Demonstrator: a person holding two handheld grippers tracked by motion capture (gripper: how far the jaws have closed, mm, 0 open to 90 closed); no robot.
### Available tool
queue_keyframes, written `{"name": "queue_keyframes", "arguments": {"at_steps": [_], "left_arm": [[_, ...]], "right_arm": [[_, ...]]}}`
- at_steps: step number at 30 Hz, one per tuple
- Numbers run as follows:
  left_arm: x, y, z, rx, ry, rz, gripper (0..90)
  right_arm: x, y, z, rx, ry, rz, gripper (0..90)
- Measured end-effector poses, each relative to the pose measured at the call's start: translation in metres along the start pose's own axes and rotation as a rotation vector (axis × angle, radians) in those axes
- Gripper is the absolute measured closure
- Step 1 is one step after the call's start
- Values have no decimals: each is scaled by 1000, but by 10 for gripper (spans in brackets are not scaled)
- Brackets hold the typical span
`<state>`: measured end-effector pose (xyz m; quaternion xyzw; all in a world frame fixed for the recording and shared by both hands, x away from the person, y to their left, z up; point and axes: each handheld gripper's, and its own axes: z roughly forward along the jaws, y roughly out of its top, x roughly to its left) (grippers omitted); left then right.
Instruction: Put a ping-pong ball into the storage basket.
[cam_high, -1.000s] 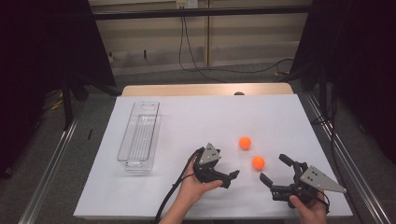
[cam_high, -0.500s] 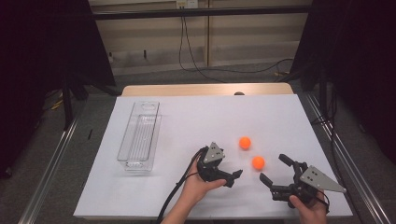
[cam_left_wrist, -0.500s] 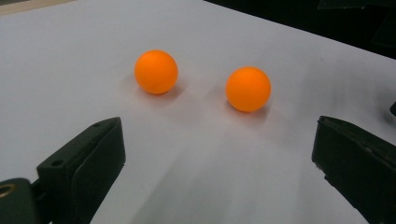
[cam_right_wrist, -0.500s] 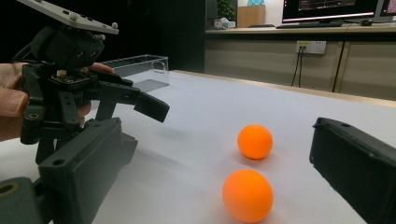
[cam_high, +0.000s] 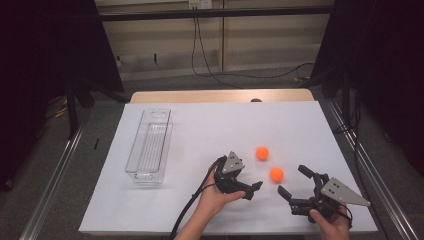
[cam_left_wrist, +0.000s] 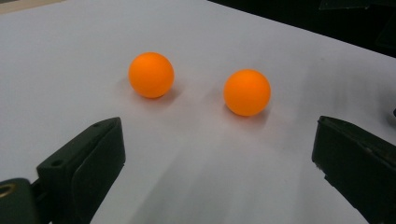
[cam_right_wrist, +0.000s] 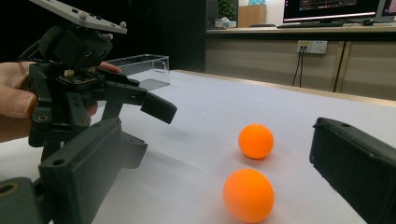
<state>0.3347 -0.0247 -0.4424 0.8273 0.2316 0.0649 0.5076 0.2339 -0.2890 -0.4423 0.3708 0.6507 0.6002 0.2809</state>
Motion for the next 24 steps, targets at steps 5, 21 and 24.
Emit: {"name": "queue_keyframes", "arguments": {"at_steps": [5,21,24], "left_arm": [[-1,1,2,5,2,1,27],[-3,4,11,14,-11,4,28],[-3,4,13,11,-11,4,29]], "right_arm": [[0,0,0,-2,3,0,31],[0,0,0,-3,5,3,31],[0,0,0,-3,6,2,31]]}}
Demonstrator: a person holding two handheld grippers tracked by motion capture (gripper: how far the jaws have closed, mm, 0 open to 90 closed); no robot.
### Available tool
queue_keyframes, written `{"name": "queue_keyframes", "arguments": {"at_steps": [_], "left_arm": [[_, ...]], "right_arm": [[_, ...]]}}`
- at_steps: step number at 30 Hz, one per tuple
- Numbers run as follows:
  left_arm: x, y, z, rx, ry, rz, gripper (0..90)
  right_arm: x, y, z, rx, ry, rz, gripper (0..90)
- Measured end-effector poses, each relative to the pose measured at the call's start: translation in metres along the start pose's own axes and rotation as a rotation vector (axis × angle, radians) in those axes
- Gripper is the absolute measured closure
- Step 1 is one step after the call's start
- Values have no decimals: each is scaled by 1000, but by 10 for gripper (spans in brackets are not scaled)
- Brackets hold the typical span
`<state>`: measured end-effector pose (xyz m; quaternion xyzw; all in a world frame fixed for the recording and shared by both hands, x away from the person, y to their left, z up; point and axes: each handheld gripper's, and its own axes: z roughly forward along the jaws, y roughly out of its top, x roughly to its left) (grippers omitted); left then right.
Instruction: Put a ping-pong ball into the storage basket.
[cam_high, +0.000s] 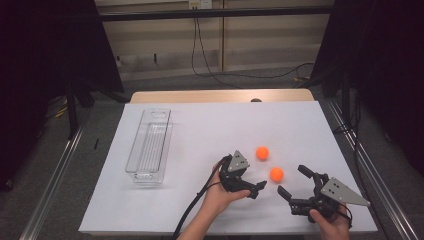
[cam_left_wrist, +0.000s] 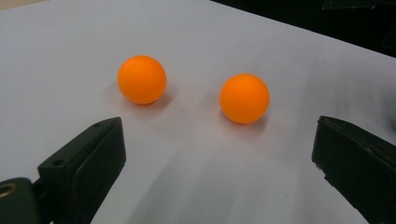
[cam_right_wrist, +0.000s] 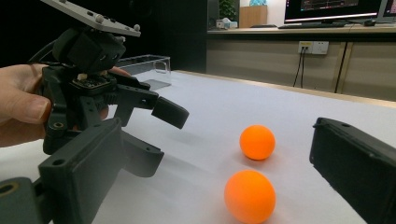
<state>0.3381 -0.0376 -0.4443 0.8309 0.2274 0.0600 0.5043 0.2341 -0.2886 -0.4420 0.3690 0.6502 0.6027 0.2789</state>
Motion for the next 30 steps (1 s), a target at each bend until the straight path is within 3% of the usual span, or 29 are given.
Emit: {"name": "queue_keyframes", "arguments": {"at_steps": [30], "left_arm": [[-5,7,13,5,-7,4,35]], "right_arm": [[0,1,0,-4,0,3,31]]}}
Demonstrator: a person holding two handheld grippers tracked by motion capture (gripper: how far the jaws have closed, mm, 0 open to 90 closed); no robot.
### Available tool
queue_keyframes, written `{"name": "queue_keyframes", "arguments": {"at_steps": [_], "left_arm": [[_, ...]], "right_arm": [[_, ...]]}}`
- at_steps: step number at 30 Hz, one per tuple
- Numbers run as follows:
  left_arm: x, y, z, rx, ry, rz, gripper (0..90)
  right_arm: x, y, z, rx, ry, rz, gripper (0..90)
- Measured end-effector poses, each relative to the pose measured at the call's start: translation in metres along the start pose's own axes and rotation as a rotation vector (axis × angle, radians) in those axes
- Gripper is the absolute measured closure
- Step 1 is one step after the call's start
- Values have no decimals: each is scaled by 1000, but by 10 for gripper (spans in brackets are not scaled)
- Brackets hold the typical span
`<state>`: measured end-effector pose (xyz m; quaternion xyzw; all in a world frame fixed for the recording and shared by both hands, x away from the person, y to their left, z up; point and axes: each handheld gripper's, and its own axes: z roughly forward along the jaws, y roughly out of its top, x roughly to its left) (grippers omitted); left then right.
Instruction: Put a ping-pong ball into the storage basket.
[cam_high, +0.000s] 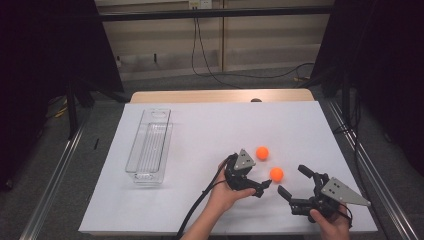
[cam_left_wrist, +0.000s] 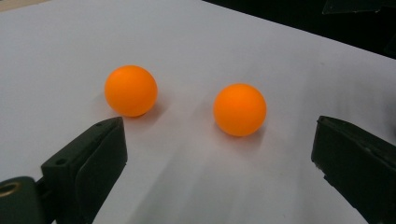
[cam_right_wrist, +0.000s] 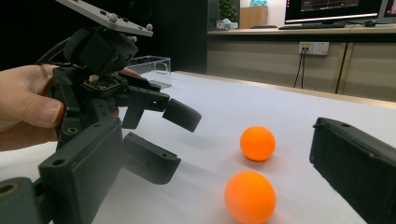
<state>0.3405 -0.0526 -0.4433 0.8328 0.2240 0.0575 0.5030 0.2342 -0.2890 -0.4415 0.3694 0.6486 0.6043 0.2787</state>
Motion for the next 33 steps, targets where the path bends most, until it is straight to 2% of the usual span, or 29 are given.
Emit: {"name": "queue_keyframes", "arguments": {"at_steps": [33], "left_arm": [[-6,4,19,30,-5,30,46]], "right_arm": [[-1,0,0,1,0,0,31]]}}
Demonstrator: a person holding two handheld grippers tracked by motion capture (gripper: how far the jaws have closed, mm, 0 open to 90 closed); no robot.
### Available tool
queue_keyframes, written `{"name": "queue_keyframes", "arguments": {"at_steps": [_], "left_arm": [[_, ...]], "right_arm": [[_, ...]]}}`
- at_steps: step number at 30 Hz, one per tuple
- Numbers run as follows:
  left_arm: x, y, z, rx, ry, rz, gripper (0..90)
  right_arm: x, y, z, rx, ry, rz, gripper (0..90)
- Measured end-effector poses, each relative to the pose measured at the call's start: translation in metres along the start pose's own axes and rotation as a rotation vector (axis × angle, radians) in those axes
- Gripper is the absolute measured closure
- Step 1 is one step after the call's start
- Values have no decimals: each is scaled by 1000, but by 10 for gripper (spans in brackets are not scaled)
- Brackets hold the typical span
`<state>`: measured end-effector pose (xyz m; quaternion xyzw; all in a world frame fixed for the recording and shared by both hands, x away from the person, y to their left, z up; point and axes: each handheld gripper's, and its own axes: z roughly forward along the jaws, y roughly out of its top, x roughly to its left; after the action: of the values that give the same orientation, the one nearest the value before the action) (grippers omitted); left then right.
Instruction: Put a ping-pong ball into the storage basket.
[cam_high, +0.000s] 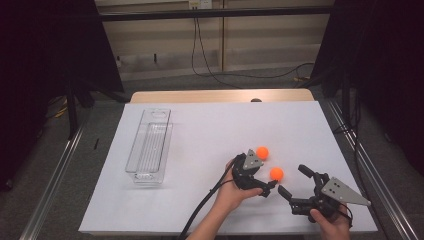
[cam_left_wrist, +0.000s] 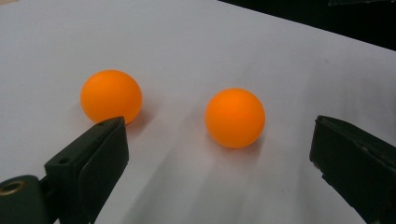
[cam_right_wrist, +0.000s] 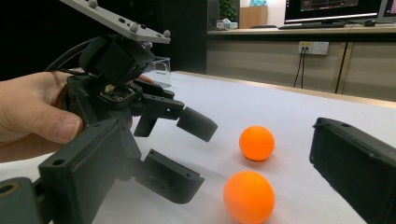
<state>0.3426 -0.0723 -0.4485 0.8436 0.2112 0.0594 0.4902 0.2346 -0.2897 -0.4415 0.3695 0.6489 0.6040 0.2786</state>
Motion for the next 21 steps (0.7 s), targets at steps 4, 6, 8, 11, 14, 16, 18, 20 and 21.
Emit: {"name": "queue_keyframes", "arguments": {"at_steps": [4,6,8,11,14,16,18,20,21], "left_arm": [[0,0,2,-4,-2,-3,47],[-1,0,3,-3,2,-1,47],[-1,0,3,-3,5,3,48],[-1,0,4,-1,3,1,50],[-2,1,4,-5,4,-1,50],[-2,1,5,-3,1,0,52],[-2,2,5,-3,4,4,52],[-1,3,6,1,3,11,53],[-2,3,7,-3,3,3,54]], "right_arm": [[0,0,0,2,0,-1,31],[0,0,0,4,-1,0,31],[0,0,0,4,-1,-1,31],[0,0,0,5,-4,0,31],[0,0,0,3,-3,2,31],[0,0,0,2,-3,6,31],[0,0,0,2,-4,6,31],[-1,0,0,2,-3,5,31],[-1,0,0,2,-3,5,31]]}}
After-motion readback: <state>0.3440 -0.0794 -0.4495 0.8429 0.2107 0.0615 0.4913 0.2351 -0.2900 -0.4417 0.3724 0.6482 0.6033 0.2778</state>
